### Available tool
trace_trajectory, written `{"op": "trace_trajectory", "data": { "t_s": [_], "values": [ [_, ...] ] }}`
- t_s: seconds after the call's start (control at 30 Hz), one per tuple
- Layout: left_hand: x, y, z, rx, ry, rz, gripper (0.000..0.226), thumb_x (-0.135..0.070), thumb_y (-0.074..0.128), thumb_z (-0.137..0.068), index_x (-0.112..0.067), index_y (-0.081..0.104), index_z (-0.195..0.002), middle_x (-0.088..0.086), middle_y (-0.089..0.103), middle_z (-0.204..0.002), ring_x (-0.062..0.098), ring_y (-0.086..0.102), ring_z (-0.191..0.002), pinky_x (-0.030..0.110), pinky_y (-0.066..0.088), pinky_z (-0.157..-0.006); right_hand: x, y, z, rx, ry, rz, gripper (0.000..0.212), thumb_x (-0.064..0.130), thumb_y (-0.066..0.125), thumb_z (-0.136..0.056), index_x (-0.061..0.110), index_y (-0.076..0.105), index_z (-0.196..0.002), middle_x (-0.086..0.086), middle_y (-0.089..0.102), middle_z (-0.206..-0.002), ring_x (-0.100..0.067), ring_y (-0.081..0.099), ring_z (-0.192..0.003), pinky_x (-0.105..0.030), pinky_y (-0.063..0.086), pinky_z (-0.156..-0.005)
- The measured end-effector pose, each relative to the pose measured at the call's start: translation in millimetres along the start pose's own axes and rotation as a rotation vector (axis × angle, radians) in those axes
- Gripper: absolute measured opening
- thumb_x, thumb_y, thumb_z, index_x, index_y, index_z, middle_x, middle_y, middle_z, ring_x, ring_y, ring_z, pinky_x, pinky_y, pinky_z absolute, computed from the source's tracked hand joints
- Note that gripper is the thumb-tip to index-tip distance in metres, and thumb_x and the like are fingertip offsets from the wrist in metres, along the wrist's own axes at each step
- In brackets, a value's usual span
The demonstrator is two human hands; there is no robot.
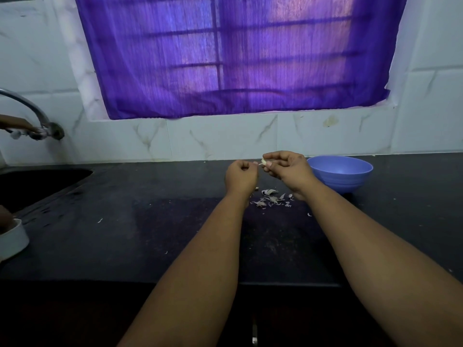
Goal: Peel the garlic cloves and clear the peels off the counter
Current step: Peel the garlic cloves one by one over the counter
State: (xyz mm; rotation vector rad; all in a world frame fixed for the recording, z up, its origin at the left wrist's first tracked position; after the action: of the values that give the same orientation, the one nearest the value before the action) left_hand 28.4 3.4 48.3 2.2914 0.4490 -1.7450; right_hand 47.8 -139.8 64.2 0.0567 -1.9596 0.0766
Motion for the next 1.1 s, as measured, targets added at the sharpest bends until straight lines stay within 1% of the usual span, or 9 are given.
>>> {"op": "trace_trajectory", "data": {
  "t_s": [0.23,0.3,0.37,0.47,0.53,0.6,0.67,0.9,1.1],
  "values": [
    [1.1,-0.4,0.0,0.052,0.048,-0.135,0.016,-0.007,0.073,-0.081,-0.019,0.064,-0.086,-0.003,0.063,-0.07,0.009,0.057,-0.058,0.02,0.043,-0.05,-1.4,-2.5,-1.2,-0.009,0.017,0.016,0.017,-0.001,0.055,-0.093,0.009,0.069,-0.096,-0.005,0.068,-0.082,-0.007,0.06,-0.071,-0.015,0.051,-0.068],
    [1.9,-0.4,-0.7,0.055,0.055,-0.208,0.011,-0.012,0.075,-0.081,-0.018,0.066,-0.078,-0.002,0.064,-0.068,0.007,0.056,-0.054,0.02,0.045,-0.054,-2.1,-2.3,-2.2,-0.011,0.024,0.03,0.017,-0.001,0.052,-0.095,0.004,0.067,-0.102,-0.003,0.066,-0.08,-0.005,0.057,-0.069,-0.013,0.049,-0.065],
    [2.9,0.4,-0.4,0.064,0.048,-0.206,0.022,-0.013,0.079,-0.076,-0.017,0.062,-0.063,-0.001,0.064,-0.063,0.01,0.056,-0.051,0.023,0.047,-0.057,-3.6,-2.5,-2.7,-0.009,0.042,0.047,0.017,0.0,0.051,-0.096,0.001,0.066,-0.105,-0.002,0.064,-0.079,-0.005,0.055,-0.068,-0.012,0.047,-0.063],
    [3.3,-1.5,0.0,0.032,0.012,-0.066,0.033,-0.011,0.082,-0.071,-0.016,0.05,-0.061,0.0,0.06,-0.062,0.011,0.051,-0.049,0.021,0.042,-0.047,-6.5,-0.8,-2.2,0.004,0.075,0.044,0.016,0.003,0.052,-0.097,-0.001,0.065,-0.104,-0.003,0.062,-0.076,-0.006,0.054,-0.066,-0.011,0.048,-0.061],
    [1.5,2.5,0.8,0.058,-0.017,0.031,0.026,-0.006,0.075,-0.076,-0.015,0.051,-0.071,0.002,0.059,-0.069,0.015,0.055,-0.06,0.021,0.044,-0.05,-6.8,-0.6,-1.8,-0.002,0.087,0.025,0.013,0.004,0.053,-0.096,0.0,0.065,-0.1,-0.004,0.062,-0.075,-0.007,0.054,-0.065,-0.012,0.048,-0.062],
    [-1.4,10.4,2.4,0.133,-0.039,0.174,0.015,0.001,0.063,-0.083,-0.013,0.057,-0.086,0.005,0.062,-0.078,0.019,0.06,-0.073,0.026,0.049,-0.063,-6.4,-0.5,-1.1,-0.007,0.092,-0.016,0.012,0.004,0.053,-0.096,0.004,0.064,-0.09,-0.005,0.061,-0.074,-0.008,0.053,-0.064,-0.014,0.046,-0.062],
    [-5.1,15.0,4.0,0.178,-0.004,0.234,0.015,0.003,0.061,-0.087,-0.01,0.062,-0.093,0.005,0.065,-0.08,0.014,0.063,-0.074,0.023,0.051,-0.07,-6.2,0.3,-0.1,0.006,0.093,-0.043,0.015,0.005,0.054,-0.096,0.007,0.063,-0.084,-0.005,0.06,-0.073,-0.007,0.052,-0.064,-0.016,0.045,-0.063],
    [-2.0,12.3,0.4,0.15,0.038,0.233,0.012,-0.003,0.062,-0.09,-0.011,0.065,-0.082,0.008,0.067,-0.081,0.02,0.065,-0.082,0.033,0.055,-0.083,-0.7,1.1,4.0,-0.001,0.044,0.088,0.015,0.019,0.067,-0.089,0.006,0.063,-0.081,-0.003,0.057,-0.066,-0.008,0.047,-0.058,-0.015,0.045,-0.057],
    [1.9,12.3,-2.9,0.141,0.069,0.105,0.009,-0.005,0.06,-0.092,-0.009,0.066,-0.087,0.009,0.069,-0.087,0.023,0.066,-0.09,0.033,0.055,-0.077,4.9,-0.5,4.5,0.008,-0.038,0.331,0.008,0.019,0.07,-0.087,0.014,0.067,-0.082,0.0,0.067,-0.069,-0.006,0.061,-0.064,-0.019,0.052,-0.067]
  ]
}}
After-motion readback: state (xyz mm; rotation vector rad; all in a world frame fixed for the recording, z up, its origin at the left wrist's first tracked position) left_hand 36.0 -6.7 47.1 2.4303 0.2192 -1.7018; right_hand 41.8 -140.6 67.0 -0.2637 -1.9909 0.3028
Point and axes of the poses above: each hand's wrist, its own z-axis away from the middle knuckle, its own y-axis out of the palm, x = y × z, the point moved 7 cm from there along -z, towards the middle knuckle
